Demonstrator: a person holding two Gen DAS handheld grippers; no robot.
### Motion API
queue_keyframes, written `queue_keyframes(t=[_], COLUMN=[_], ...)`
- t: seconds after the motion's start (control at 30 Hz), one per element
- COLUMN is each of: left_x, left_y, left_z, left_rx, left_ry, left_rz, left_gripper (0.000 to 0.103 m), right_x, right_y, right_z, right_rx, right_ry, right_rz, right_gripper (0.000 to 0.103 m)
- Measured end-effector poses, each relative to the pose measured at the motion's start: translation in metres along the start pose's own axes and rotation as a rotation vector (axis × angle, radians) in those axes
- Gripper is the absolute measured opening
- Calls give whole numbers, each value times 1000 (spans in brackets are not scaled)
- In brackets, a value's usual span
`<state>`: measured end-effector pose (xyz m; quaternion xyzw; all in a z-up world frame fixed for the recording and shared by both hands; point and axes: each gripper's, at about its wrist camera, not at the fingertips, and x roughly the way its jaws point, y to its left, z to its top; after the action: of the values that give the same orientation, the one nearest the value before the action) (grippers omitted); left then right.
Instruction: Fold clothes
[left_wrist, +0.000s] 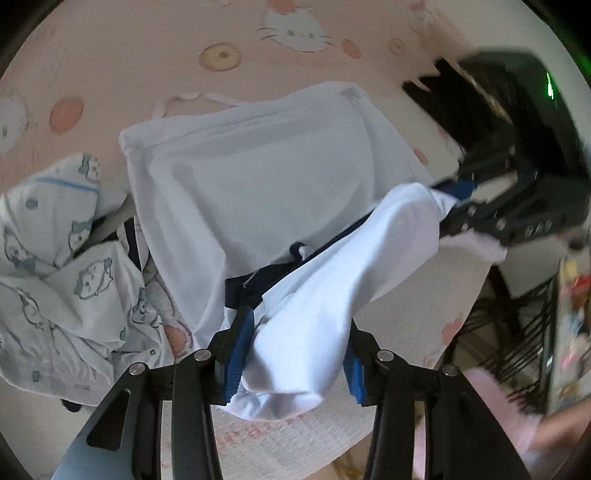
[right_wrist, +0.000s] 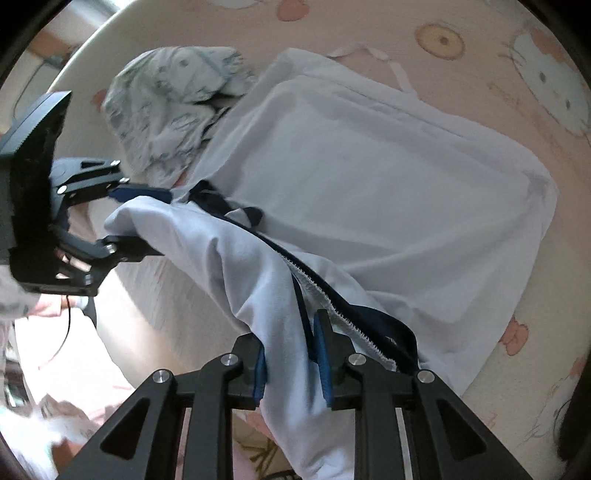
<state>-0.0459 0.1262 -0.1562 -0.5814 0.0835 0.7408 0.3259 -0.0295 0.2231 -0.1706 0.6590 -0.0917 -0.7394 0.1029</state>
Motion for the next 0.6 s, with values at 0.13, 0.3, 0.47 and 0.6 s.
queue_keyframes(t=[0.13,0.3,0.47,0.6], left_x=[12,32,35,43], left_y=[18,35,21,26], left_z=[-2,1,5,6], left_rx=[-143,-256,-186,-221], left_ry=[44,25,-36,-72], left_rz=[-63,-107,3,36], left_gripper=[46,47,53,53], right_x=[29,62,68,64], right_y=[-5,1,13,23], right_z=[12,18,17,7], right_rx=[145,180,154,116], right_ry=[69,132,129,65], right_rz=[2,-52,-76,-63], right_gripper=[21,19,19,27])
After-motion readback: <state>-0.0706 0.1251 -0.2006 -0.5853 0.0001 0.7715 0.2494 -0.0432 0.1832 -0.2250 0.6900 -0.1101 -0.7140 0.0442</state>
